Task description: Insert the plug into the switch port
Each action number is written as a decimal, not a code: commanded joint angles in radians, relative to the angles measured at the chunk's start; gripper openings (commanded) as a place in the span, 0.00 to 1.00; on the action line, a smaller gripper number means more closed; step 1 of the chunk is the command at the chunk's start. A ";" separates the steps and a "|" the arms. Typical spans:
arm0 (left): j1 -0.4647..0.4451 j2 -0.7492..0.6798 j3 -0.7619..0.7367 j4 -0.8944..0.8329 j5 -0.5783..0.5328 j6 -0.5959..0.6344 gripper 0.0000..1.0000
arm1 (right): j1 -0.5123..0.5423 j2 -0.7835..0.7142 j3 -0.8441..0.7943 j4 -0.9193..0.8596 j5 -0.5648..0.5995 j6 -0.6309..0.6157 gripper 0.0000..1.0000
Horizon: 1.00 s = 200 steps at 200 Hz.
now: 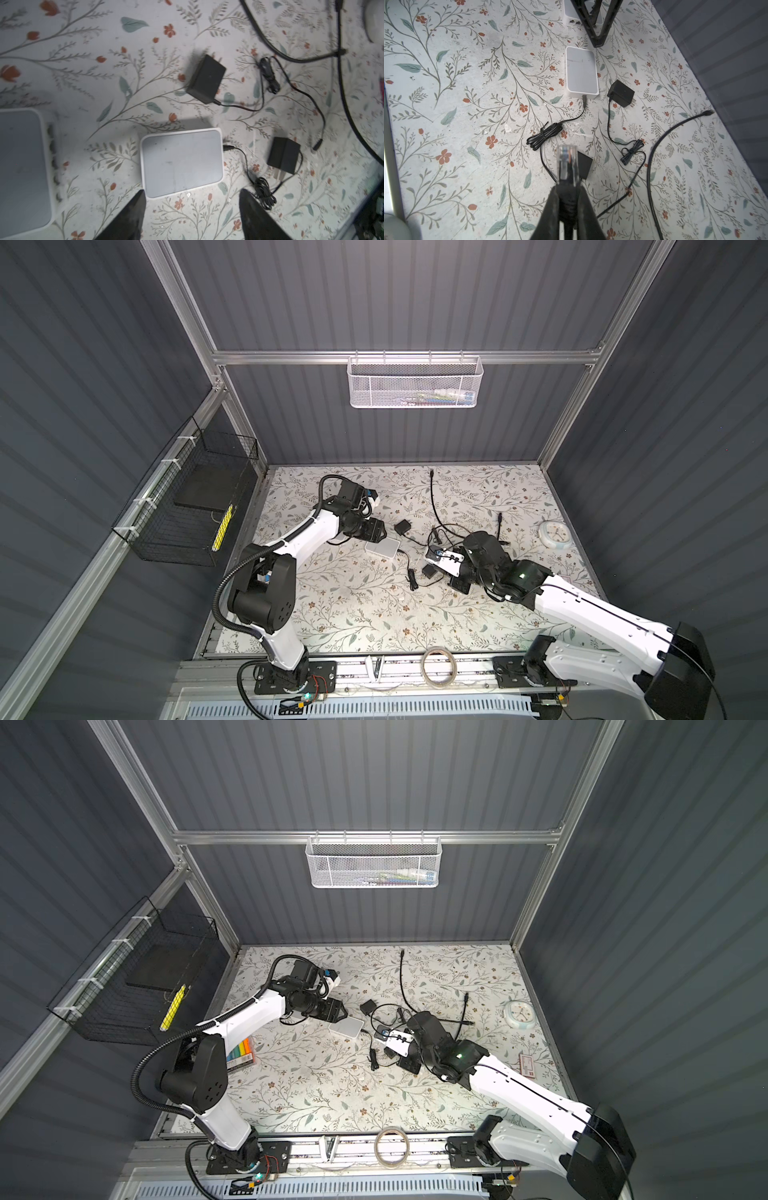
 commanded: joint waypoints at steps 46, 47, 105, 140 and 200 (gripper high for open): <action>0.011 0.098 0.047 -0.041 -0.098 0.040 0.98 | -0.003 0.002 -0.030 0.055 -0.072 0.111 0.00; 0.011 0.098 0.048 -0.044 -0.093 0.047 0.98 | -0.004 0.000 -0.030 0.055 -0.071 0.111 0.00; 0.009 0.053 0.137 -0.210 -0.025 0.457 1.00 | -0.004 -0.060 -0.063 0.044 -0.065 0.120 0.02; -0.026 0.091 0.238 -0.384 0.047 0.738 1.00 | -0.004 -0.087 -0.095 0.061 -0.065 0.123 0.02; -0.064 0.205 0.306 -0.417 -0.133 0.927 1.00 | -0.006 -0.107 -0.123 0.097 -0.087 0.149 0.02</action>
